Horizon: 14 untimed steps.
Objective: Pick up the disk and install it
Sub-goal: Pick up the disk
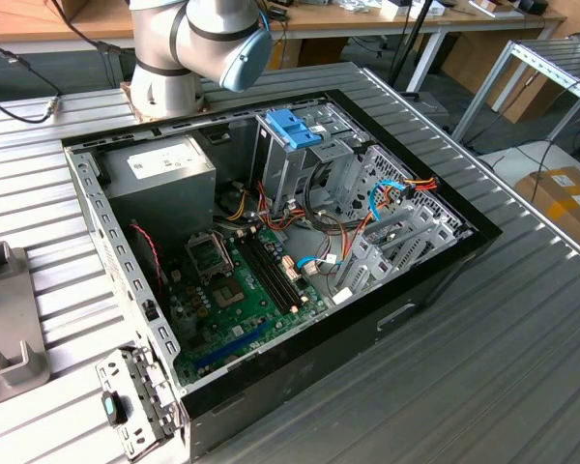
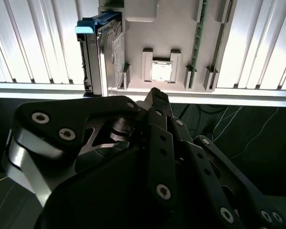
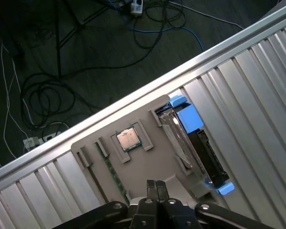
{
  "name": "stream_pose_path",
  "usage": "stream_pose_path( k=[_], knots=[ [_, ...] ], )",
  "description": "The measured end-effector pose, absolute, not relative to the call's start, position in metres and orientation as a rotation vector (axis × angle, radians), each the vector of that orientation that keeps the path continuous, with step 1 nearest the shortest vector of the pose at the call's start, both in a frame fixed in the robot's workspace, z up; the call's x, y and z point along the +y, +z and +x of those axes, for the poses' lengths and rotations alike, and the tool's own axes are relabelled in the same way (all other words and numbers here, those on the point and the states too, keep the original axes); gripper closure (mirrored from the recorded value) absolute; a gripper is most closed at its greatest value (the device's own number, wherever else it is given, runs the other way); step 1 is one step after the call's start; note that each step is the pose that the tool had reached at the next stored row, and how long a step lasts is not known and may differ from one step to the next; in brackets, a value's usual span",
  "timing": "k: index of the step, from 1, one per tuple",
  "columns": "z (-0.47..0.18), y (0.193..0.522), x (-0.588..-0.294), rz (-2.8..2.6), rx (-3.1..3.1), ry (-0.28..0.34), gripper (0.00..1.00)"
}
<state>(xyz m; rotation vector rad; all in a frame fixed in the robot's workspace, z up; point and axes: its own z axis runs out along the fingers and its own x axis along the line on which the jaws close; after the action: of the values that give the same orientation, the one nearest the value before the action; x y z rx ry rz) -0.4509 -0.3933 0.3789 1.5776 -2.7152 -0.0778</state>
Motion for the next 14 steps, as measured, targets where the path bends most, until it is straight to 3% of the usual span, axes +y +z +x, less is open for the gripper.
stream_pose_path(
  k=[14],
  knots=[
    [-0.4508, 0.3789, -0.3933, 1.700, -2.637, -0.078, 0.90]
  ],
)
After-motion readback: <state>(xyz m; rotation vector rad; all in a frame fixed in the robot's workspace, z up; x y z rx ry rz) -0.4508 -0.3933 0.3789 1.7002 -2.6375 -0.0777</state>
